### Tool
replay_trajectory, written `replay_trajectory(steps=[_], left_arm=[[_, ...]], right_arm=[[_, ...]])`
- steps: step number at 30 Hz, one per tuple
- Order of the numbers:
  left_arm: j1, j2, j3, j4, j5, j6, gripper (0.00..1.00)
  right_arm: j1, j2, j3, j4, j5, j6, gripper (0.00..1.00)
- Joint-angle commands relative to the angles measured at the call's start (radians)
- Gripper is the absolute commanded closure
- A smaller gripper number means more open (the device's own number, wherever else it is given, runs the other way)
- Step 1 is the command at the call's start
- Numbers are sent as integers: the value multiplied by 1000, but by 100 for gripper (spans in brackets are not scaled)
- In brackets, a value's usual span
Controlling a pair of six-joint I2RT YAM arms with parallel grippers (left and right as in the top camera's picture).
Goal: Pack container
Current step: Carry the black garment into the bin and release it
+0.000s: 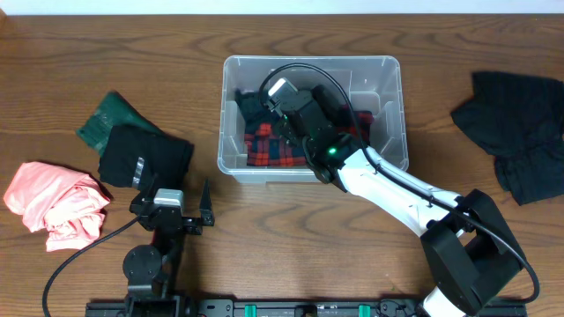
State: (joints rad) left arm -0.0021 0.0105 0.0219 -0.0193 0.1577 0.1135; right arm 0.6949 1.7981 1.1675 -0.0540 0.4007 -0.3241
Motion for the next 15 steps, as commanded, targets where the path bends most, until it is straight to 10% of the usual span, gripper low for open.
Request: replay_trajectory(steps=[1, 15], left_arm=[[-1, -5, -18, -33, 7, 21, 2], [-1, -5, -18, -33, 7, 21, 2]], right_arm=[[-7, -13, 3, -19, 2, 18, 1], [-325, -378, 3, -314, 18, 137, 1]])
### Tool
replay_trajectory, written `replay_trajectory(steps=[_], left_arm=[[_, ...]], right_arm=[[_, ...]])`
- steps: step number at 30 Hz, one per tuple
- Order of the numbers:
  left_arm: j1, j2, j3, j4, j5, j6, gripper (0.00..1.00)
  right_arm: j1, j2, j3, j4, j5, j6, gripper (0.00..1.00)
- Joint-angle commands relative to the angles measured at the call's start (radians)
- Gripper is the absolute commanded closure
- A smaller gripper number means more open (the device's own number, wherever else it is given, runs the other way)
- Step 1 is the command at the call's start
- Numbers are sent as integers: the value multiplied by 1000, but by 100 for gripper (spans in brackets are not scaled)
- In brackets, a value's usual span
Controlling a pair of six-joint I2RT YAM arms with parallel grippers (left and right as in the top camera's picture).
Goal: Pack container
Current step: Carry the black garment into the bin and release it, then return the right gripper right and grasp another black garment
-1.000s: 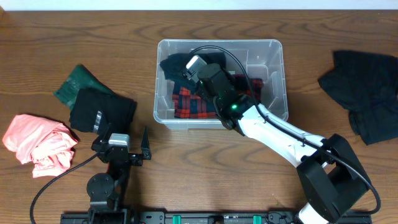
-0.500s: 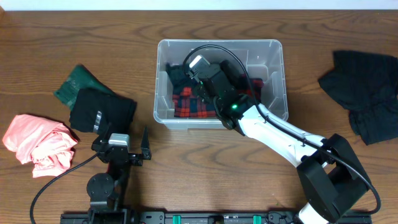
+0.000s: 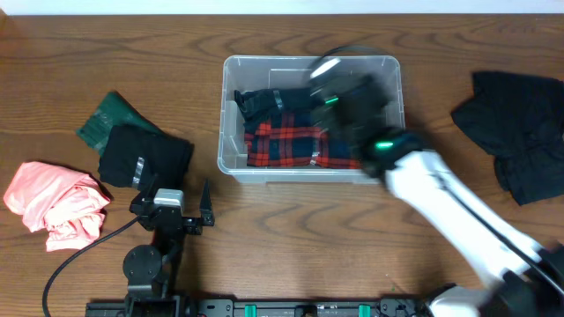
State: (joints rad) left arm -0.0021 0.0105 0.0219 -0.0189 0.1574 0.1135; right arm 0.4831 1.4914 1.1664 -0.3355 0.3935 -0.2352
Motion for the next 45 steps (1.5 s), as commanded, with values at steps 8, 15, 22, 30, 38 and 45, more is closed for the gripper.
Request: replay_trajectory(steps=[8, 15, 22, 30, 38, 45], left_arm=[[-1, -5, -18, -33, 8, 21, 2], [-1, -5, -18, -33, 8, 21, 2], [-1, -5, -18, -33, 8, 21, 2], [-1, -5, -18, -33, 8, 21, 2], [-1, -5, -18, -33, 8, 21, 2], [-1, -5, -18, -33, 8, 21, 2]], right_arm=[[-539, -29, 3, -235, 6, 35, 1], [-691, 174, 3, -276, -24, -50, 1], [-741, 325, 3, -235, 27, -133, 1], [-781, 440, 3, -182, 121, -141, 1], [-829, 525, 3, -90, 114, -230, 1], [-862, 602, 3, -64, 31, -233, 15]])
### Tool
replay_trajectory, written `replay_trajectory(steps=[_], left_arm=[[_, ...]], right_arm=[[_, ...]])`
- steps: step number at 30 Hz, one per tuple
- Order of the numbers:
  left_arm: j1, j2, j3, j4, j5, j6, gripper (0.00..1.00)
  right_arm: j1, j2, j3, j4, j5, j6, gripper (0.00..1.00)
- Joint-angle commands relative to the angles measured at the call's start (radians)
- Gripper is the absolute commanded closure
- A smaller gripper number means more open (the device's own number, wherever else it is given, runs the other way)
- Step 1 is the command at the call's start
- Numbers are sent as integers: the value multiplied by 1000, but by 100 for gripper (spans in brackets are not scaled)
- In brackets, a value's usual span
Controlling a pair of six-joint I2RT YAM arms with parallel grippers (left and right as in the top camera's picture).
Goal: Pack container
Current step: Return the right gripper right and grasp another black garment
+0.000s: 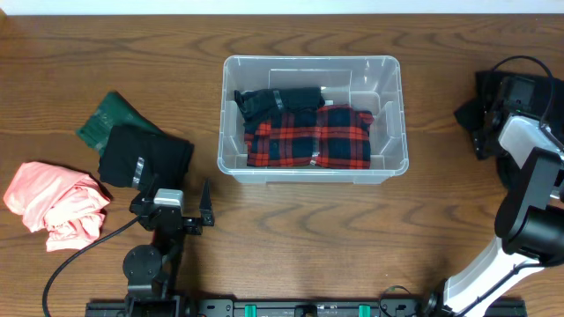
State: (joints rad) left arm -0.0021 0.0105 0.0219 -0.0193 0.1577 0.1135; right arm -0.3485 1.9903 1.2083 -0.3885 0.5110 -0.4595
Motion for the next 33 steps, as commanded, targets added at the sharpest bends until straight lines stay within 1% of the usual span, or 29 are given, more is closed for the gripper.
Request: replay_trajectory(steps=[1, 2, 4, 5, 10, 13, 18, 21, 24, 26, 27, 28, 29, 33], left_arm=[[-1, -5, -18, -33, 7, 21, 2], [-1, -5, -18, -33, 7, 21, 2], [-1, -5, -18, -33, 7, 21, 2], [-1, -5, -18, -33, 7, 21, 2], [-1, -5, -18, -33, 7, 21, 2], [-1, -5, -18, -33, 7, 21, 2], [-1, -5, -18, -33, 7, 21, 2], [-1, -5, -18, -33, 7, 21, 2], [-1, -5, -18, -33, 7, 21, 2], [-1, -5, -18, -33, 7, 21, 2], [-1, -5, -18, -33, 7, 21, 2], [-1, -5, -18, -33, 7, 21, 2], [-1, -5, -18, -33, 7, 21, 2], [-1, -5, -18, -33, 7, 21, 2]], right_arm=[[-33, 111, -39, -6, -101, -7, 20], [-34, 119, -39, 5, -100, 2, 28], [-36, 126, -39, 17, -101, 22, 38], [-37, 128, -39, 23, -100, 31, 42], [-38, 128, -39, 45, -100, 44, 53], [-38, 126, -39, 45, -94, 44, 69], [-36, 93, -39, 44, -93, 92, 78], [-30, 40, -38, 44, -93, 96, 79], [-21, -51, -38, 41, -93, 96, 82], [-9, -126, -38, 36, -97, 96, 85], [0, -169, -38, 35, -98, 96, 89], [9, -207, -38, 33, -101, 96, 94], [20, -243, -38, 32, -100, 95, 98], [96, -418, -38, 13, -100, 69, 99]])
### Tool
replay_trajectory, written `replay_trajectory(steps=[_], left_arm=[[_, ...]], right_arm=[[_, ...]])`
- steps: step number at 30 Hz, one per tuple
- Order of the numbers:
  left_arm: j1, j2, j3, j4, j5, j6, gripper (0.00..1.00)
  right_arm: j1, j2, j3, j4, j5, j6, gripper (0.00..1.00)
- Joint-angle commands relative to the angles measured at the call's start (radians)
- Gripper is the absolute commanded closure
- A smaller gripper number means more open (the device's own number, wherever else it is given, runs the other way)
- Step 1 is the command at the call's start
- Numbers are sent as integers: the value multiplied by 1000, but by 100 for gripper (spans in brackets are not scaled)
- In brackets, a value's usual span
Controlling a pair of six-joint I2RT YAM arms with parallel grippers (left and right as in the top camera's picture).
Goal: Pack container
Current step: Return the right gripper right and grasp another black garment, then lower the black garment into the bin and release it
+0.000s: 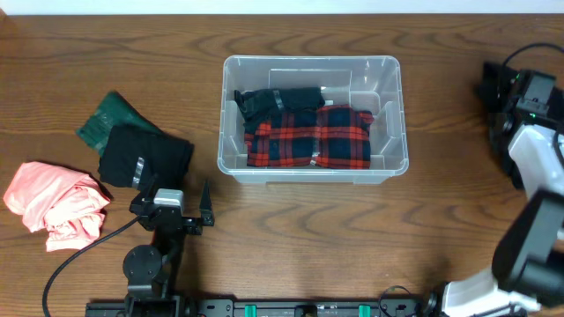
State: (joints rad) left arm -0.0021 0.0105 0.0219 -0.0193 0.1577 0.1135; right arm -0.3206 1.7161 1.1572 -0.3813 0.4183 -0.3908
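Observation:
The clear plastic container (pixel 310 176) stands at the middle of the table. A red-and-black plaid garment (pixel 308 141) lies folded inside it, with a rolled black piece (pixel 278 99) along its far-left side. My right arm (pixel 539 150) reaches along the table's right edge, with its gripper (pixel 500 106) in a dark mass; its fingers are not distinguishable. Only scraps of black cloth (pixel 490 88) show beside it. My left gripper (pixel 204 206) is parked near the front, its fingers apart and holding nothing.
On the left lie a black garment (pixel 141 157) over a dark green one (pixel 106 119), and a crumpled pink garment (pixel 57 202) at the edge. The left arm's base (pixel 145 264) stands at the front left.
The right arm has shifted slightly right and toward the far edge. The black garment that lay spread at the right is now mostly out of sight, with bare wood where its left part was.
My right gripper was inside the container, pressing on the plaid garment. It was then blurred over the container's right side, with the plaid garment left lying in the container. Later it was over the black garment at the far right, where it stays now.

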Motion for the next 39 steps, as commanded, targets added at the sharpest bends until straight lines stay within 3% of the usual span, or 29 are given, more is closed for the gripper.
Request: replay_trajectory(steps=[1, 11, 19, 24, 32, 39], left_arm=[[-1, -5, -18, -33, 7, 21, 2], [-1, -5, -18, -32, 7, 21, 2], [-1, -5, -18, -33, 7, 21, 2], [-1, -5, -18, -33, 7, 21, 2], [-1, -5, -18, -33, 7, 21, 2], [-1, -5, -18, -32, 7, 21, 2]], right_arm=[[92, -182, 13, 3, -8, -6, 99], [512, -504, 13, -11, -8, -93, 99], [824, -494, 13, -14, -89, -150, 99], [890, -395, 13, -34, -196, -129, 99], [908, -235, 13, -202, -396, -143, 99], [899, -233, 13, -244, -359, -142, 99]])
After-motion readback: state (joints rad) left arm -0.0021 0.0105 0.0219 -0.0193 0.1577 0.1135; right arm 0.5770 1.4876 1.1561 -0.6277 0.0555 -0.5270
